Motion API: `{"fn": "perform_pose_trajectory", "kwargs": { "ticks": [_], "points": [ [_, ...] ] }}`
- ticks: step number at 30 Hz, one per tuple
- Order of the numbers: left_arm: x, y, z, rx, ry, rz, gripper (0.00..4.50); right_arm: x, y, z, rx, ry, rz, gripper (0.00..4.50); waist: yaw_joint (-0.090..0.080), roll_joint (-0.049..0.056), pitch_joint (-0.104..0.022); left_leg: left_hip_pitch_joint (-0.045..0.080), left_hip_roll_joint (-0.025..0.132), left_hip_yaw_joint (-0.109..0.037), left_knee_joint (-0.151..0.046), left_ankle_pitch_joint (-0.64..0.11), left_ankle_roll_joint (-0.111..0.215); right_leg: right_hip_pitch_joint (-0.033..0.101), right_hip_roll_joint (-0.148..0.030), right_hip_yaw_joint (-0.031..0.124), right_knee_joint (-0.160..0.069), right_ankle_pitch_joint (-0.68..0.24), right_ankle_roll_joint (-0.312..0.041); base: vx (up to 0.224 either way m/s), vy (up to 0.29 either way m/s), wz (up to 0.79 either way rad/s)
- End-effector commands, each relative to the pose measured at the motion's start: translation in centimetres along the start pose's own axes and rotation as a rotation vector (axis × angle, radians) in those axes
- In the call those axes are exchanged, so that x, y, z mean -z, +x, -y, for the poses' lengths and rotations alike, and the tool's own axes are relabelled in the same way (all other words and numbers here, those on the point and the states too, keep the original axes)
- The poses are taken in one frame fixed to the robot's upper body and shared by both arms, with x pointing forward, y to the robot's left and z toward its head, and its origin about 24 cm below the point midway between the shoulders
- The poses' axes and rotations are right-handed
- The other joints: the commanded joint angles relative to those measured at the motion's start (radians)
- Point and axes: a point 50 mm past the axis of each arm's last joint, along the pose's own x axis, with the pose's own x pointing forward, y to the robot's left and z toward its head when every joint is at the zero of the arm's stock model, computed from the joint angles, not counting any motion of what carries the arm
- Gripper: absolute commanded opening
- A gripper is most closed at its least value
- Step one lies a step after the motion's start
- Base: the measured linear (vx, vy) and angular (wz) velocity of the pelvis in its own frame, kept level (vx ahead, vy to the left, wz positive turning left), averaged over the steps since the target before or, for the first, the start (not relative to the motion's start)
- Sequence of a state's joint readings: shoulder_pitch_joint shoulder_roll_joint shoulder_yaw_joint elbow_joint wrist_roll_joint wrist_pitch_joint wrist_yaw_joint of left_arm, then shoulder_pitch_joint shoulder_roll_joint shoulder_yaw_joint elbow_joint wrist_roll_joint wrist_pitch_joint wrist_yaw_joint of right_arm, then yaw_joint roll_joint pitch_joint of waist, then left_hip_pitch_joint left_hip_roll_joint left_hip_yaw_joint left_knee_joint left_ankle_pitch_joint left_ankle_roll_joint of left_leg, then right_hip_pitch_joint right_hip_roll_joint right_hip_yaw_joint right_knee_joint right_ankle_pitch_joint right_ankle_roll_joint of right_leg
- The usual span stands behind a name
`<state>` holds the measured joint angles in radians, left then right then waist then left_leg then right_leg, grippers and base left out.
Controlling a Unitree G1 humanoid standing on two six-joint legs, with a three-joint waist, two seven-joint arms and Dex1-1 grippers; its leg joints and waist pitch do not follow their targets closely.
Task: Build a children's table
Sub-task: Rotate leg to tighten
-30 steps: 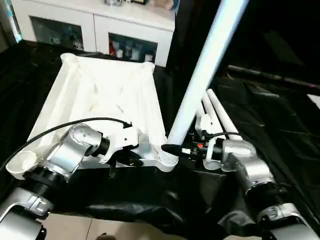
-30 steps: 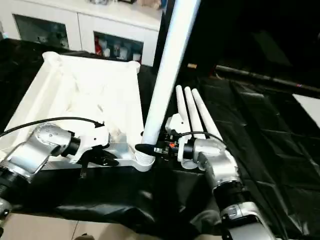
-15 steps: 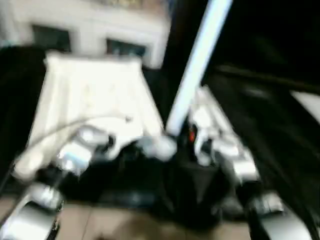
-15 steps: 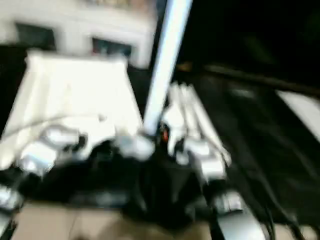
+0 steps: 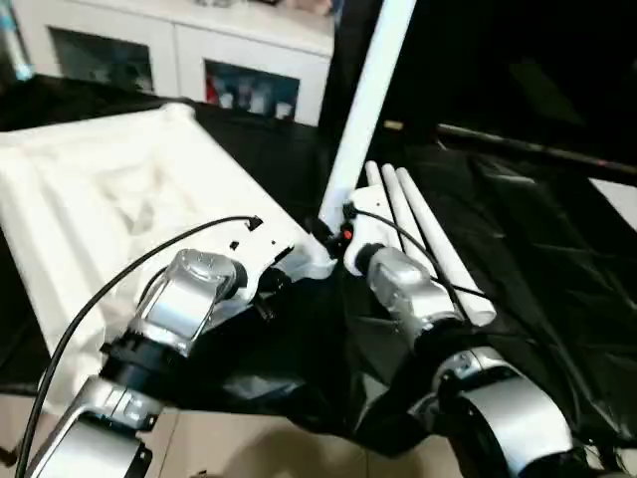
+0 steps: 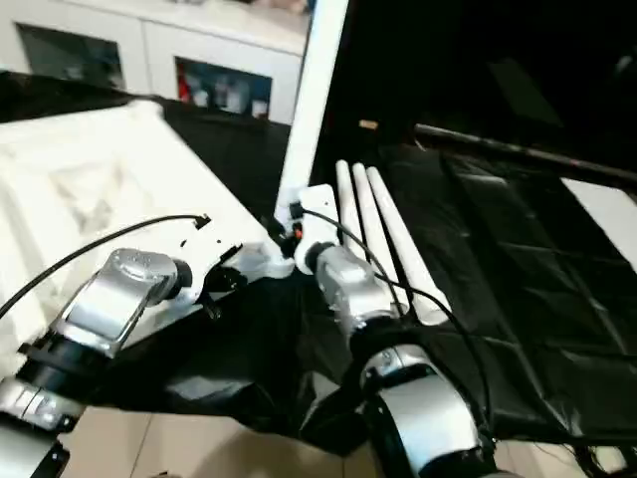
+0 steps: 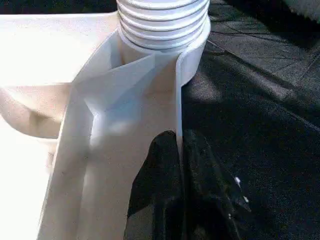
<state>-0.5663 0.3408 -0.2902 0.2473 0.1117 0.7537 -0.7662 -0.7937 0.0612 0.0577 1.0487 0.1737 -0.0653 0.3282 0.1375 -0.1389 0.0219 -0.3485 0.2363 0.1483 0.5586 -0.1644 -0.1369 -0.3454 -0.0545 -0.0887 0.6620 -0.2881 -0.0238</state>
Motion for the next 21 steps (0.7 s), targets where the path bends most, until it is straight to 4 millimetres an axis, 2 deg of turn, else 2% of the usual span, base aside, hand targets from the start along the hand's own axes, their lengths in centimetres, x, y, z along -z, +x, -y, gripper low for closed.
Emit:
{"fn": "perform_pose_trajectory", "kwargs": {
  "ticks": [1, 2, 8, 11, 12, 13, 14, 15, 16, 17, 20, 21],
  "points": [
    [-2.1, -0.4, 0.8, 0.042, 0.040, 0.095, 0.00, 6.7, -2.3, 1.3, 0.088, 0.012, -0.305, 1.88, 0.000, 0.023, -0.027, 0.000, 0.007, 0.007, -0.069, -0.195, -0.035, 0.021, -0.082, 0.059, -0.097, -0.057, -0.097, 0.000, 0.000, 0.00],
    [-2.1, -0.4, 0.7, 0.035, 0.041, 0.097, 0.00, 6.7, -2.3, 1.3, 0.086, 0.011, -0.306, 1.88, 0.001, 0.028, -0.026, 0.001, 0.007, 0.009, -0.069, -0.197, -0.033, 0.017, -0.084, 0.062, -0.101, -0.068, -0.093, 0.000, 0.000, 0.00],
    [-2.3, -0.8, 0.7, 0.039, 0.061, 0.114, 0.00, 6.4, -2.0, 1.3, 0.072, -0.018, -0.304, 1.88, -0.002, 0.028, -0.024, 0.002, 0.008, 0.009, -0.072, -0.228, -0.038, 0.013, -0.085, 0.064, -0.108, -0.134, -0.078, 0.000, 0.000, 0.00],
    [-2.2, -0.8, 0.7, 0.044, 0.058, 0.112, 0.00, 6.1, -1.9, 1.2, 0.055, 0.002, -0.287, 1.88, -0.003, 0.031, -0.024, 0.003, 0.009, 0.009, -0.073, -0.233, -0.036, 0.011, -0.085, 0.065, -0.107, -0.126, -0.082, 0.000, 0.000, 0.00],
    [-2.2, -0.9, 0.7, 0.047, 0.057, 0.115, 0.00, 5.9, -1.8, 1.1, 0.040, 0.016, -0.274, 2.23, -0.003, 0.031, -0.024, 0.003, 0.009, 0.010, -0.072, -0.233, -0.037, 0.010, -0.085, 0.065, -0.107, -0.123, -0.085, 0.000, 0.000, 0.00],
    [-2.2, -0.9, 0.7, 0.051, 0.057, 0.117, 0.00, 5.7, -1.7, 1.1, 0.036, 0.031, -0.265, 2.44, -0.003, 0.036, -0.024, 0.003, 0.009, 0.009, -0.072, -0.235, -0.038, 0.010, -0.085, 0.066, -0.106, -0.120, -0.087, 0.000, 0.000, 0.00],
    [-2.2, -0.9, 0.6, 0.055, 0.062, 0.120, 0.00, 5.5, -1.6, 1.1, 0.031, 0.041, -0.257, 2.58, -0.004, 0.033, -0.024, 0.002, 0.009, 0.009, -0.073, -0.236, -0.037, 0.010, -0.085, 0.066, -0.107, -0.117, -0.089, 0.000, 0.000, 0.00],
    [-2.2, -0.9, 0.6, 0.057, 0.066, 0.121, 0.00, 5.4, -1.6, 1.1, 0.029, 0.047, -0.253, 2.58, -0.004, 0.034, -0.026, 0.004, 0.010, 0.009, -0.072, -0.226, -0.038, 0.010, -0.084, 0.065, -0.105, -0.101, -0.093, 0.000, 0.000, 0.00],
    [-2.2, -0.9, 0.6, 0.062, 0.074, 0.122, 0.00, 5.0, -1.5, 1.1, 0.019, 0.051, -0.237, 2.67, -0.004, 0.042, -0.029, 0.006, 0.010, 0.009, -0.070, -0.210, -0.040, 0.012, -0.084, 0.066, -0.100, -0.068, -0.101, 0.000, 0.000, 0.00],
    [-2.2, -1.0, 0.5, 0.068, 0.083, 0.123, 0.00, 4.6, -1.3, 1.1, 0.010, 0.052, -0.223, 2.77, -0.001, 0.035, -0.033, 0.003, 0.009, 0.012, -0.066, -0.149, -0.034, 0.019, -0.079, 0.064, -0.090, 0.048, -0.111, 0.000, 0.000, 0.00],
    [-2.1, -1.0, 0.4, 0.070, 0.088, 0.122, 0.00, 4.3, -1.3, 1.1, -0.002, 0.055, -0.209, 3.05, -0.001, 0.036, -0.032, 0.001, 0.006, 0.015, -0.063, -0.104, -0.029, 0.022, -0.077, 0.062, -0.085, 0.123, -0.117, 0.000, 0.000, 0.00],
    [-2.1, -1.1, 0.4, 0.074, 0.094, 0.121, 0.00, 3.7, -1.2, 1.2, -0.022, 0.062, -0.185, 3.09, 0.000, 0.047, -0.034, 0.003, 0.005, 0.015, -0.062, -0.096, -0.031, 0.023, -0.077, 0.062, -0.083, 0.145, -0.117, 0.000, 0.000, 0.00]
  ]
}}
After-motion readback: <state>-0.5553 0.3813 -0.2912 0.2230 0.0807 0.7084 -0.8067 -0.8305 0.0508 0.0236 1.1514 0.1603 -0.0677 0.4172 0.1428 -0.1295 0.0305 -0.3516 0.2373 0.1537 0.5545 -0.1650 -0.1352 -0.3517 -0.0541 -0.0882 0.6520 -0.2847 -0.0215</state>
